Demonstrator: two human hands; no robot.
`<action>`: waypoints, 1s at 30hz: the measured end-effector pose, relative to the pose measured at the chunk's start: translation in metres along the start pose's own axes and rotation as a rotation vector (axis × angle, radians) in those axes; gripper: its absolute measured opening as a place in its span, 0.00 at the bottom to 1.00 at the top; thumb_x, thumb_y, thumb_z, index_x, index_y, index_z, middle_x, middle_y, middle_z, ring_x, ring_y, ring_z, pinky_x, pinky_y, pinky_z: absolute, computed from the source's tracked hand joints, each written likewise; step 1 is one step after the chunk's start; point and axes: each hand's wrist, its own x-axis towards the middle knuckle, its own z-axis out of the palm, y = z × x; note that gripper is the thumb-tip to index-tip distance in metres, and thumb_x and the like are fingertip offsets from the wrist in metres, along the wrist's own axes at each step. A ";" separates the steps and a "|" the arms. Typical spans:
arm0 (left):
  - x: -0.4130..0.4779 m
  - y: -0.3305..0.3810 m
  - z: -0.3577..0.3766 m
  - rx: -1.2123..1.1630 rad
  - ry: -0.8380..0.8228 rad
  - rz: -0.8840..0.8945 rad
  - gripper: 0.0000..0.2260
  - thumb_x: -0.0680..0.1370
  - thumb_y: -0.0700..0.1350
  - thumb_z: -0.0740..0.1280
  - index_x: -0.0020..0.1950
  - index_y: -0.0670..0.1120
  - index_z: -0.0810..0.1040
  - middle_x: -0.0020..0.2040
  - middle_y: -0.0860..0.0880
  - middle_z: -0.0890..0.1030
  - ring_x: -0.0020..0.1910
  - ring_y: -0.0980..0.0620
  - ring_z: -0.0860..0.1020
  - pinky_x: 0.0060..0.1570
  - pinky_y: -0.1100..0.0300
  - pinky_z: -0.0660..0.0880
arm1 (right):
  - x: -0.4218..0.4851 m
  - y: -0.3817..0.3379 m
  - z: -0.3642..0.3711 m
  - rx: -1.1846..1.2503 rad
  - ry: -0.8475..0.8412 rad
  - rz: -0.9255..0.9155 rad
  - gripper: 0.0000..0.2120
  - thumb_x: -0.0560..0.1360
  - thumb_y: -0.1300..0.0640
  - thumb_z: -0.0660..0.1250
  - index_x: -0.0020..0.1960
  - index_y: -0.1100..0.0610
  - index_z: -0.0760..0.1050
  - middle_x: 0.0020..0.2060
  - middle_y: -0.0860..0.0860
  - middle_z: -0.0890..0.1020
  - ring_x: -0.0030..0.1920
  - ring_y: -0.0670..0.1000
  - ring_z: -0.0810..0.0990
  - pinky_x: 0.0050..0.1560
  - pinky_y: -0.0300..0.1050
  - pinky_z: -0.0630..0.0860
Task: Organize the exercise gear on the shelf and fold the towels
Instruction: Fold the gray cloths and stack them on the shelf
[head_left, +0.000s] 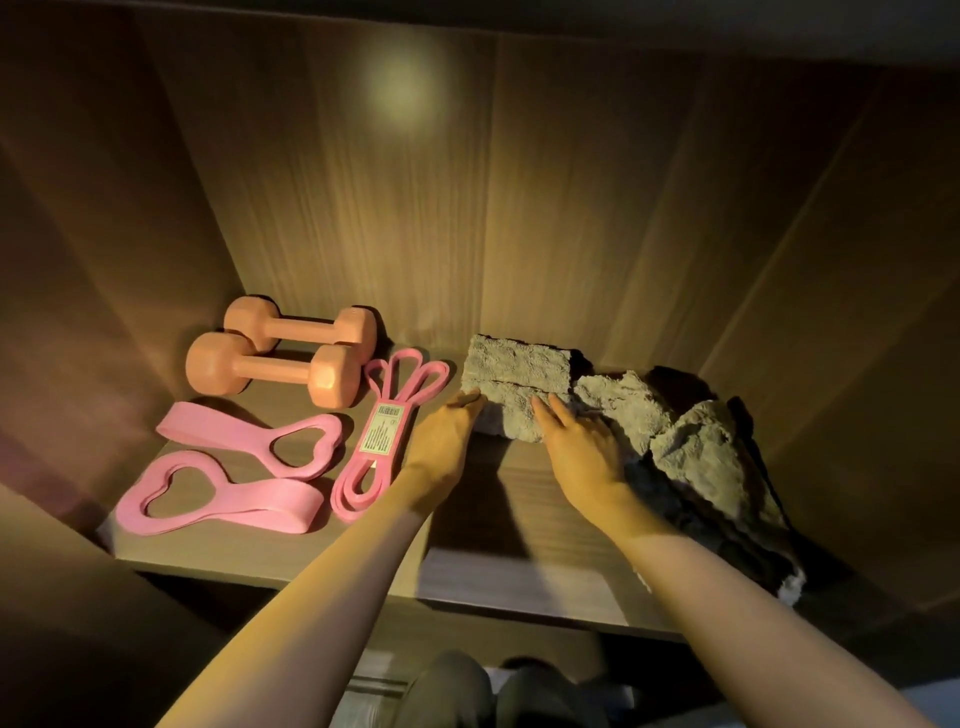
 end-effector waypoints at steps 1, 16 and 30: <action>0.003 0.001 0.003 0.009 -0.025 0.016 0.20 0.80 0.37 0.60 0.72 0.42 0.67 0.74 0.45 0.66 0.73 0.48 0.64 0.73 0.58 0.56 | 0.002 0.003 0.005 0.016 0.003 0.019 0.30 0.80 0.64 0.52 0.78 0.50 0.48 0.78 0.50 0.53 0.66 0.60 0.71 0.62 0.52 0.70; -0.003 0.027 0.003 0.234 -0.088 0.099 0.30 0.78 0.39 0.57 0.78 0.48 0.50 0.78 0.48 0.54 0.77 0.47 0.50 0.75 0.53 0.50 | -0.022 0.041 -0.033 0.258 0.123 -0.044 0.30 0.78 0.66 0.59 0.77 0.49 0.58 0.74 0.46 0.63 0.74 0.52 0.57 0.74 0.50 0.57; 0.004 0.060 0.027 0.243 -0.324 0.111 0.26 0.81 0.45 0.56 0.78 0.53 0.52 0.79 0.51 0.48 0.78 0.47 0.45 0.75 0.49 0.48 | -0.081 0.106 -0.048 0.230 0.148 0.288 0.12 0.78 0.64 0.58 0.58 0.55 0.76 0.59 0.52 0.78 0.59 0.54 0.73 0.63 0.49 0.68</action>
